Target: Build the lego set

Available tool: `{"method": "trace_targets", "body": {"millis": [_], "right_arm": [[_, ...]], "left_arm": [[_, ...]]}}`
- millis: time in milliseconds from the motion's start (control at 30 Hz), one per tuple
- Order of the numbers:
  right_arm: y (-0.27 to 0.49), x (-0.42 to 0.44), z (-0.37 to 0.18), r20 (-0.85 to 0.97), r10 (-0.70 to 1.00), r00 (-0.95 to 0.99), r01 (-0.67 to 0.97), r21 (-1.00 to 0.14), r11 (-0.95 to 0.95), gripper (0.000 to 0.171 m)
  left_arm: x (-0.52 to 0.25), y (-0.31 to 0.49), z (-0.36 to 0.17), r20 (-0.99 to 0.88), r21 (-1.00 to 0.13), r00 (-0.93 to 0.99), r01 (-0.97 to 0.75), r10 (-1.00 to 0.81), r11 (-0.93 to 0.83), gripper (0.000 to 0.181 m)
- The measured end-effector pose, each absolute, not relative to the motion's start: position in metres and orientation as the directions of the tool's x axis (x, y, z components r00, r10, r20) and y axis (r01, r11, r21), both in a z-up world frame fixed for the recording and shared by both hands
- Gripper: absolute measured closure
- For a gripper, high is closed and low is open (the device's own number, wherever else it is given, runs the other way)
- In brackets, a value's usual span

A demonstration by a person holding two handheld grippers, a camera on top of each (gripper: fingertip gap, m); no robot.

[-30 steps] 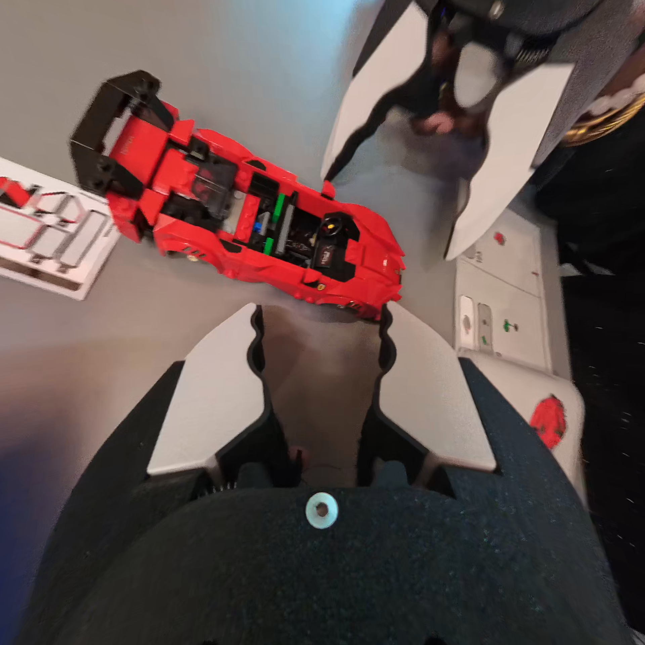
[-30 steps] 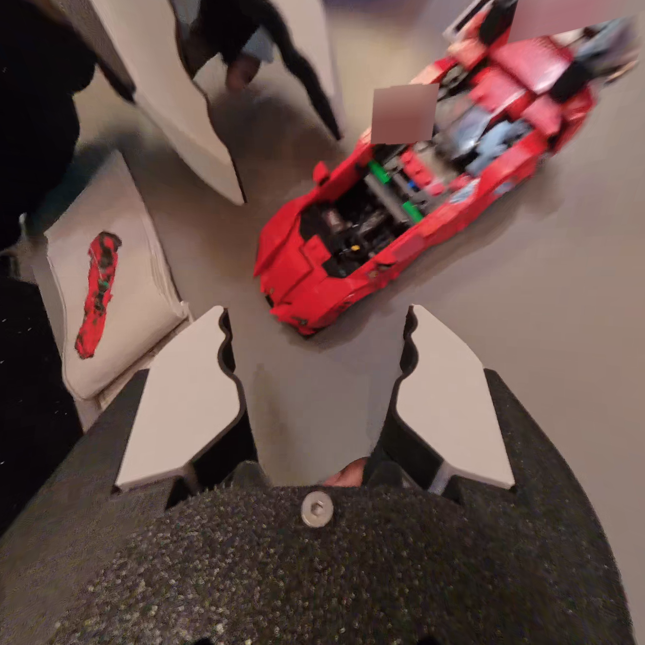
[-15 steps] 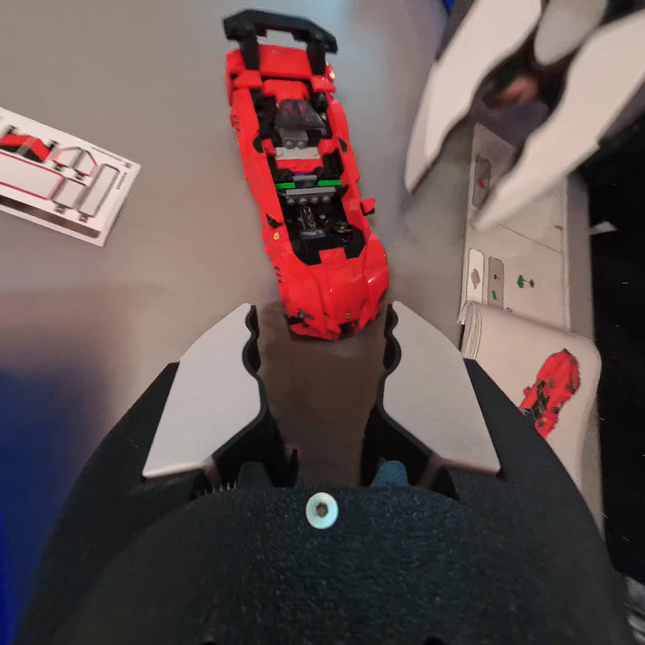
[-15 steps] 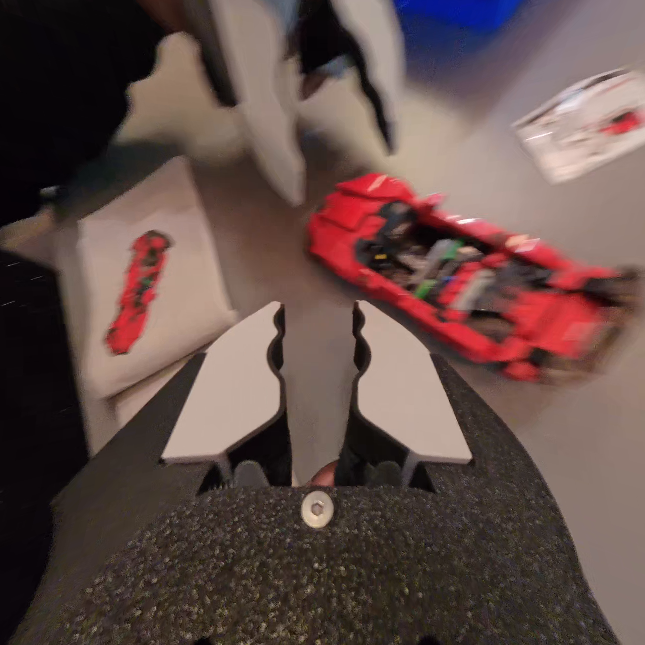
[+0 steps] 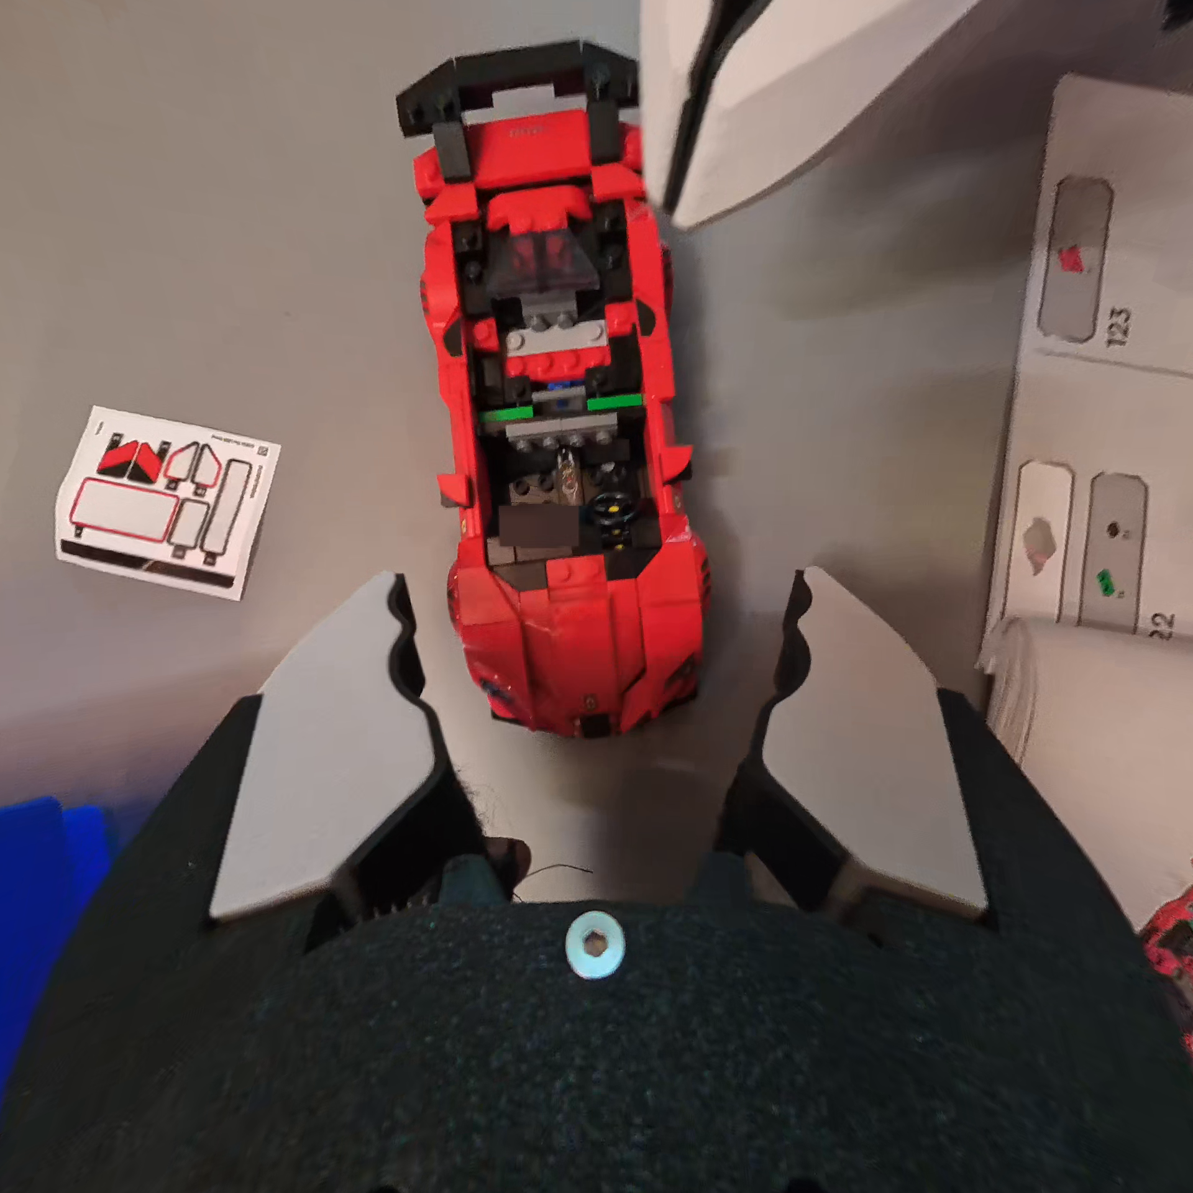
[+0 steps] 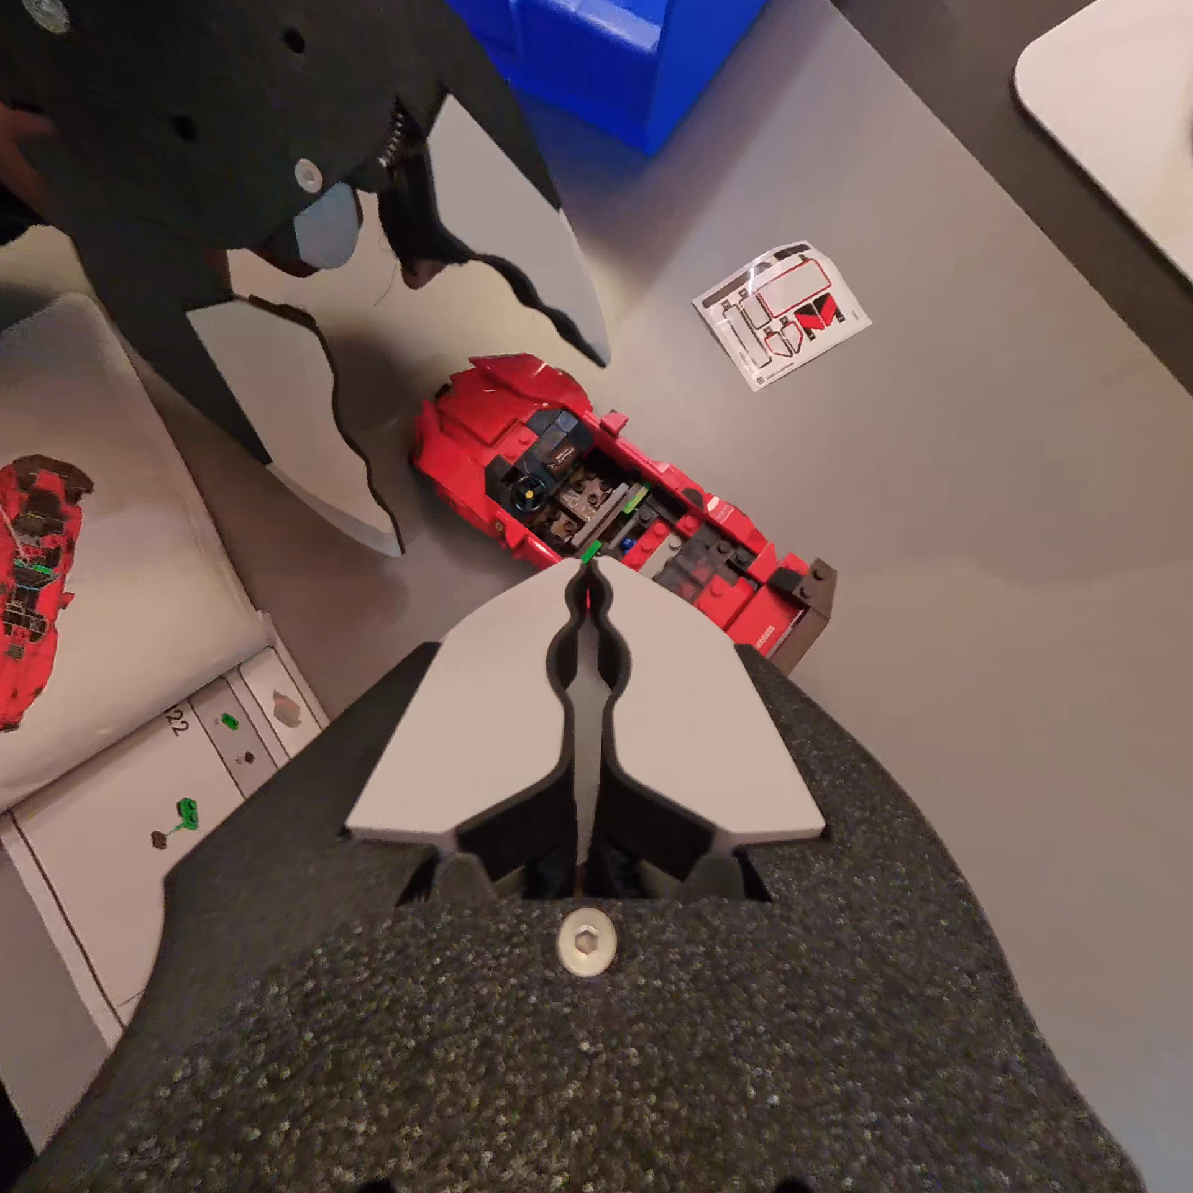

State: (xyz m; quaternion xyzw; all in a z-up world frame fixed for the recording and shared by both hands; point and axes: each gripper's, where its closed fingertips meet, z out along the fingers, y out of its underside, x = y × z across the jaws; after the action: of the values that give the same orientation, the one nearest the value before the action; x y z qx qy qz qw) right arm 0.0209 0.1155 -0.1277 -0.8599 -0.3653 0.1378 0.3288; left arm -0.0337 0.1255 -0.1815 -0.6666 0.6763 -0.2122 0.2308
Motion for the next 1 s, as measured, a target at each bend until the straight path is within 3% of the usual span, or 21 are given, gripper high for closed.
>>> {"method": "trace_targets", "body": {"millis": [433, 667, 800, 900, 1000], "right_arm": [[0.132, 0.016, -0.141, 0.057, 0.77, 0.636, 0.653, -0.571, -0.497, 0.171], [0.121, 0.021, -0.137, -0.028, 0.757, 0.653, 0.591, -0.607, -0.532, 0.17], [0.124, -0.011, -0.146, 0.055, 0.796, 0.603, 0.659, -0.596, -0.458, 0.171], [0.127, -0.003, -0.149, 0.126, 0.76, 0.638, 0.68, -0.554, -0.479, 0.171], [0.128, 0.045, -0.133, 0.13, 0.637, 0.76, 0.58, -0.577, -0.575, 0.171]], "left_arm": [[-0.027, 0.128, -0.193, -0.031, -0.568, 0.016, -0.823, -0.999, 0.005, 0.095], [-0.029, 0.127, -0.194, -0.028, -0.577, -0.011, -0.816, -1.0, 0.026, 0.095], [-0.029, 0.127, -0.194, -0.026, -0.573, -0.012, -0.819, -1.0, 0.025, 0.095], [-0.031, 0.127, -0.194, -0.018, -0.57, -0.007, -0.822, -1.0, 0.016, 0.094], [-0.032, 0.127, -0.192, -0.008, -0.579, 0.001, -0.815, -1.0, 0.004, 0.092]]}}
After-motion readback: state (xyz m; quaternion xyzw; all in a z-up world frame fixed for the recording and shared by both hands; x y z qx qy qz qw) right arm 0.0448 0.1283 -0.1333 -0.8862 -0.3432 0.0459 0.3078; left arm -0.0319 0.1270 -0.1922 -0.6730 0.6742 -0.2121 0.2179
